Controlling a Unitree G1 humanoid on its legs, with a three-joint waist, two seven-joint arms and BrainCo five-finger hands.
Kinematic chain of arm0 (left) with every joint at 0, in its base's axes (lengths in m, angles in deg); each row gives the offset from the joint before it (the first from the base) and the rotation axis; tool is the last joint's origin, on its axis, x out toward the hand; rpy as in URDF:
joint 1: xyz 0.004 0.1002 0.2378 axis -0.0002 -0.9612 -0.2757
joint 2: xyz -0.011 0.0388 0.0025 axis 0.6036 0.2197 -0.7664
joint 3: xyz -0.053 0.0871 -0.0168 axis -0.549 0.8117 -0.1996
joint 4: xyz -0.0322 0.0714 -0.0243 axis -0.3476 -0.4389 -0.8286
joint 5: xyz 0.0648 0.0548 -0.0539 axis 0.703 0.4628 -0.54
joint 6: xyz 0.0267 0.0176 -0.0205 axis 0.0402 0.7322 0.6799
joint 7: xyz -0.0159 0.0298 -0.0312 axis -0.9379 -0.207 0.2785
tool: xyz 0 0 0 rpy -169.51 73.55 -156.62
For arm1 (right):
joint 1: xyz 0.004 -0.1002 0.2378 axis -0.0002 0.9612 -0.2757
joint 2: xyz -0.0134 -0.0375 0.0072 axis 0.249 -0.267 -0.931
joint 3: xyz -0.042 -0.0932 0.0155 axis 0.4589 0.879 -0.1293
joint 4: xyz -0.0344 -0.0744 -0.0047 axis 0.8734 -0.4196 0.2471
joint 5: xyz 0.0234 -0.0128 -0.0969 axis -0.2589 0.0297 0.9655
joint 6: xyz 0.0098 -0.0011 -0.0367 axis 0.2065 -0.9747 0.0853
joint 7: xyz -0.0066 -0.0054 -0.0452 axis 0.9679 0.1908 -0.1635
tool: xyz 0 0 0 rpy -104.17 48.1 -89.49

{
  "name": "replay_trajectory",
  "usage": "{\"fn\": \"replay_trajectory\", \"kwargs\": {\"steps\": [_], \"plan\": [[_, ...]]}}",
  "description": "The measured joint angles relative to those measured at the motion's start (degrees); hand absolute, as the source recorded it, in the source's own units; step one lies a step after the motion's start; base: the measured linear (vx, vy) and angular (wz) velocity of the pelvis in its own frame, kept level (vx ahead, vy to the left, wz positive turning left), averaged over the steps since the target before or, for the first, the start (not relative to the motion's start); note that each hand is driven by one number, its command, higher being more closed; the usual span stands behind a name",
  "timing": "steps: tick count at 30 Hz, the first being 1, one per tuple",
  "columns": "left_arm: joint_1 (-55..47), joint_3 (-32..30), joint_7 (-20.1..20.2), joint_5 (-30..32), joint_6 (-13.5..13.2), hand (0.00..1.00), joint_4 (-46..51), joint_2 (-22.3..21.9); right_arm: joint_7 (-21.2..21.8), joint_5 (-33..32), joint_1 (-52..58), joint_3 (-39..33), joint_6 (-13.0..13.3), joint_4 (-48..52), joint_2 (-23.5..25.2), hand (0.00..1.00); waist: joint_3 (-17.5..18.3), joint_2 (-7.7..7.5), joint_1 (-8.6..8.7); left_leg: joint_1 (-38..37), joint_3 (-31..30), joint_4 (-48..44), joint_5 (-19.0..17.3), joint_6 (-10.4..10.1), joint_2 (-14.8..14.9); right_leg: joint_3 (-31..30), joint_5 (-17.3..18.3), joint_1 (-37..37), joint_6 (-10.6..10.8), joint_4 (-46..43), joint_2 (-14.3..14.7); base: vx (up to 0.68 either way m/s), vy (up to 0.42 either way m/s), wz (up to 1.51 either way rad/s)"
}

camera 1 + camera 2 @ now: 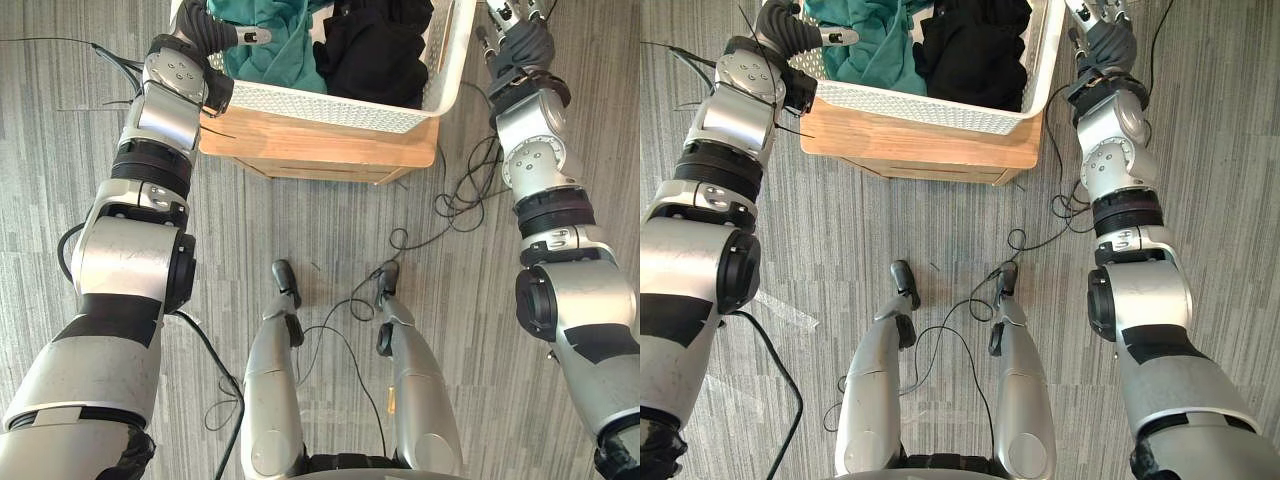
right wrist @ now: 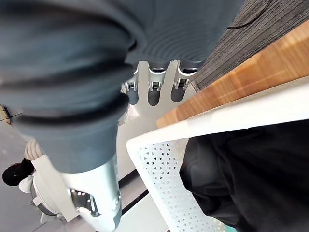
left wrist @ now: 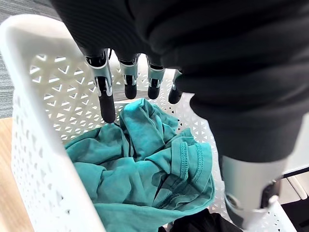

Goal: Pick up the laundry basket with both hands and put the clothes into the washing machine.

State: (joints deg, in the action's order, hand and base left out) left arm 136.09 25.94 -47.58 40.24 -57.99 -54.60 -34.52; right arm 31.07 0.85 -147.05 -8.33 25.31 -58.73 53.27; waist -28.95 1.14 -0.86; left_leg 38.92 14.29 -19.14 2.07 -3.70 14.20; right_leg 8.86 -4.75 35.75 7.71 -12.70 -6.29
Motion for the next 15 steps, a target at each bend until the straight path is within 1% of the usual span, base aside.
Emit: {"fn": "replay_trajectory", "kwargs": {"steps": [2, 5, 7, 9, 10, 12, 13, 15], "plan": [[0.01, 1.19, 0.61, 0.00, -0.05, 0.00, 0.11, 0.26, 0.00, -0.04, 0.69, -0.93, 0.21, 1.12, 0.01, 0.00, 0.00, 0.00, 0.05, 0.27, 0.03, 0.02, 0.00, 0.00, 0.11, -0.01, 0.00, 0.29, -0.01, 0.00, 0.09, 0.00, 0.000, 0.00], [0.01, 5.05, 0.71, -0.01, -0.23, 0.00, 0.19, 0.95, -0.06, 0.01, 2.50, -2.07, 0.39, 2.63, -0.48, 0.00, 0.00, 0.00, 0.04, 0.71, -0.06, 0.02, 0.01, -0.01, 0.15, 0.16, -0.01, 0.59, -0.01, 0.07, 0.12, 0.00, 0.000, 0.00], [0.02, 5.54, 0.71, -0.02, -0.60, 0.00, 0.19, 1.16, -0.08, 0.14, 2.76, -2.10, 0.39, 2.63, -0.76, 0.00, 0.00, 0.00, 0.01, 0.77, -0.08, 0.02, 0.01, -0.01, 0.15, 0.22, -0.01, 0.59, -0.01, 0.11, 0.12, 0.00, 0.000, 0.00], [0.02, 6.82, 0.72, -0.02, -1.02, 0.00, 0.28, 1.53, -0.61, 0.29, 3.07, -3.66, 0.35, 3.95, -0.77, 0.00, 0.00, 0.00, -0.09, 0.88, -0.11, 0.02, 0.01, -0.01, 0.17, 0.30, -0.01, 0.64, -0.01, 0.14, 0.12, 0.00, 0.000, 0.00], [0.02, 6.89, 0.72, -0.02, -1.03, 0.00, 0.66, 1.54, -1.56, 0.32, 3.82, -5.53, 0.45, 6.51, -0.83, 0.00, 0.00, -0.01, -0.10, 1.07, -0.18, 0.01, 0.01, -0.01, 0.17, 0.40, -0.02, 0.75, -0.01, 0.14, 0.10, 0.00, 0.000, 0.00], [0.02, 7.48, 0.71, -0.02, -0.99, 0.00, 1.69, 1.64, -3.42, 0.37, 4.16, -8.35, 2.08, 9.08, -1.37, 0.00, 0.00, -0.01, -0.19, 1.31, -0.19, 0.00, 0.01, 0.00, 0.14, 0.46, -0.02, 0.93, -0.01, 0.14, 0.05, 0.00, -0.010, 0.02], [0.02, 7.57, 0.71, -0.02, -1.00, 0.00, 1.74, 1.64, -3.95, 0.42, 4.19, -8.82, 2.40, 9.37, -1.81, 0.00, 0.01, -0.01, -0.22, 1.32, -0.19, 0.00, 0.01, 0.00, 0.14, 0.46, -0.02, 0.93, -0.01, 0.14, 0.04, 0.00, 0.000, 0.00], [0.02, 8.40, 0.71, -0.02, -1.00, 0.00, 1.73, 1.76, -4.91, 1.49, 4.28, -10.92, 2.52, 9.36, -4.27, 0.00, 0.01, -0.02, -0.26, 1.39, -0.23, 0.00, 0.01, 0.00, 0.14, 0.53, -0.02, 0.94, -0.01, 0.14, 0.04, 0.00, 0.000, 0.00]]}}
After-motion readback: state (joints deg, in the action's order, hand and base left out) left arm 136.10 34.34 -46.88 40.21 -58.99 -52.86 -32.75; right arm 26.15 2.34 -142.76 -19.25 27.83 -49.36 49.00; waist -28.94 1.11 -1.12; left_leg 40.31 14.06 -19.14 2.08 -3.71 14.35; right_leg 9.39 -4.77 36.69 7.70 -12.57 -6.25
